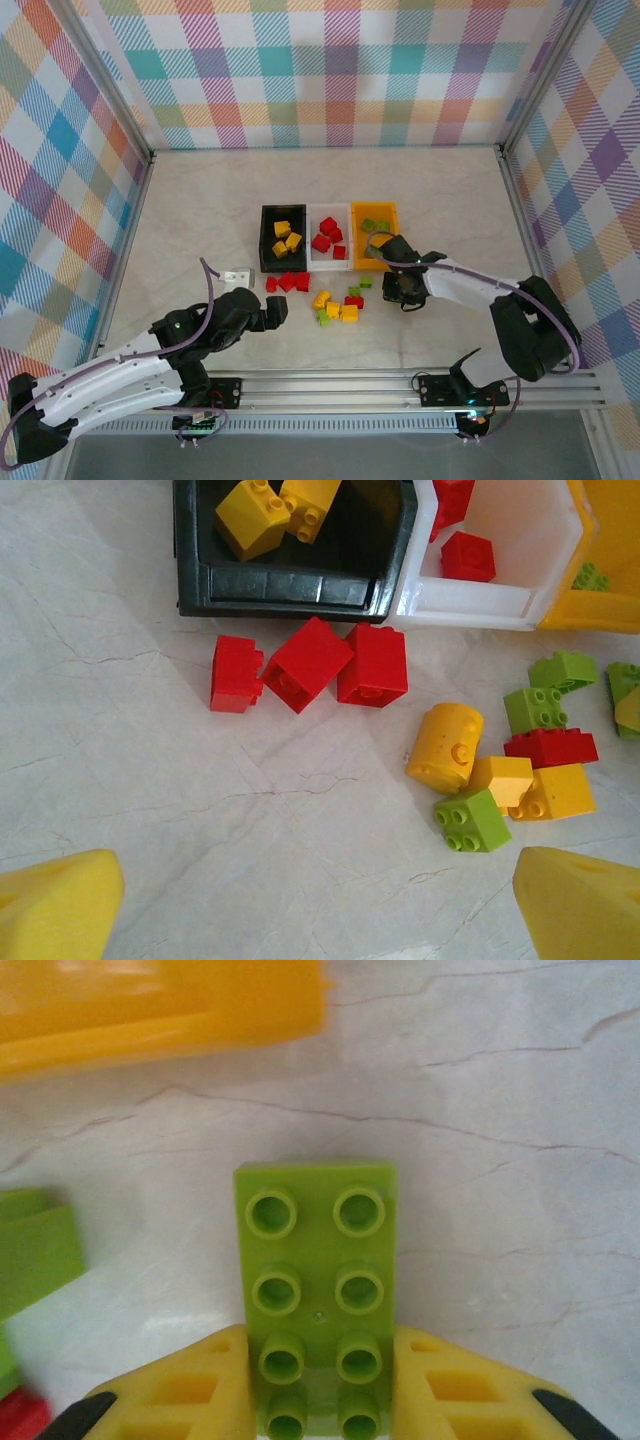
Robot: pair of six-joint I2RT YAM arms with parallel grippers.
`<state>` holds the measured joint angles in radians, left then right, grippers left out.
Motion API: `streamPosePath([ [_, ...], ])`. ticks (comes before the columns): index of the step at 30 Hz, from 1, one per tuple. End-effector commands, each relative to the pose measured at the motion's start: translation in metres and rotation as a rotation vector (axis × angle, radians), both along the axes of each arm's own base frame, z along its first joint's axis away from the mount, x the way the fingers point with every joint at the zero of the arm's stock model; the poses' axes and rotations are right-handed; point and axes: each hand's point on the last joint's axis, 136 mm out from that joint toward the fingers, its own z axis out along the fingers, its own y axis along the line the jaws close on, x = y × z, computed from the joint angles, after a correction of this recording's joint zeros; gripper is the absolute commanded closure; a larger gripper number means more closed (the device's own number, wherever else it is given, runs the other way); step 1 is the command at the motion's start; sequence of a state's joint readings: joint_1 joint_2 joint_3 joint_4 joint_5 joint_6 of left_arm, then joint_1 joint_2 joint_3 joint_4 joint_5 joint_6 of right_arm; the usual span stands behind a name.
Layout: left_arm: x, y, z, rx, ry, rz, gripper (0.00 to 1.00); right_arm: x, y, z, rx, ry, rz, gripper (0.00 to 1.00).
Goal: Sort the legos into containers by color
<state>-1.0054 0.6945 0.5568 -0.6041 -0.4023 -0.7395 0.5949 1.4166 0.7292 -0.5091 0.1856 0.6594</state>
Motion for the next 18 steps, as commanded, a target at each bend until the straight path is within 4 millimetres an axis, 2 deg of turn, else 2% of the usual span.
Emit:
streamPosePath([
  [1,0.004,-0.005,0.008,-0.006,-0.019,-0.016,0.0,0.0,0.016,0.031,0.086,-0.083,0.057,0.71],
  [5,0.006,-0.011,0.01,0.0,-0.021,-0.034,0.0,0.009,0.033,0.072,0.166,-0.173,0.093,0.71],
  [8,0.007,-0.017,0.009,0.001,-0.015,-0.047,0.0,0.031,0.049,0.093,0.195,-0.215,0.104,0.7],
  [10,0.008,-0.021,0.007,0.009,-0.004,-0.054,0.0,0.053,0.056,0.096,0.176,-0.223,0.09,0.69],
  [13,0.009,-0.025,0.003,0.025,0.013,-0.065,0.0,0.089,0.059,0.089,0.151,-0.224,0.033,0.68],
  [16,0.009,-0.028,0.002,0.033,0.026,-0.075,0.0,0.119,0.06,0.081,0.132,-0.216,-0.014,0.68],
  [18,0.008,-0.031,0.001,0.03,0.033,-0.085,0.0,0.134,0.064,0.081,0.128,-0.217,-0.019,0.63],
])
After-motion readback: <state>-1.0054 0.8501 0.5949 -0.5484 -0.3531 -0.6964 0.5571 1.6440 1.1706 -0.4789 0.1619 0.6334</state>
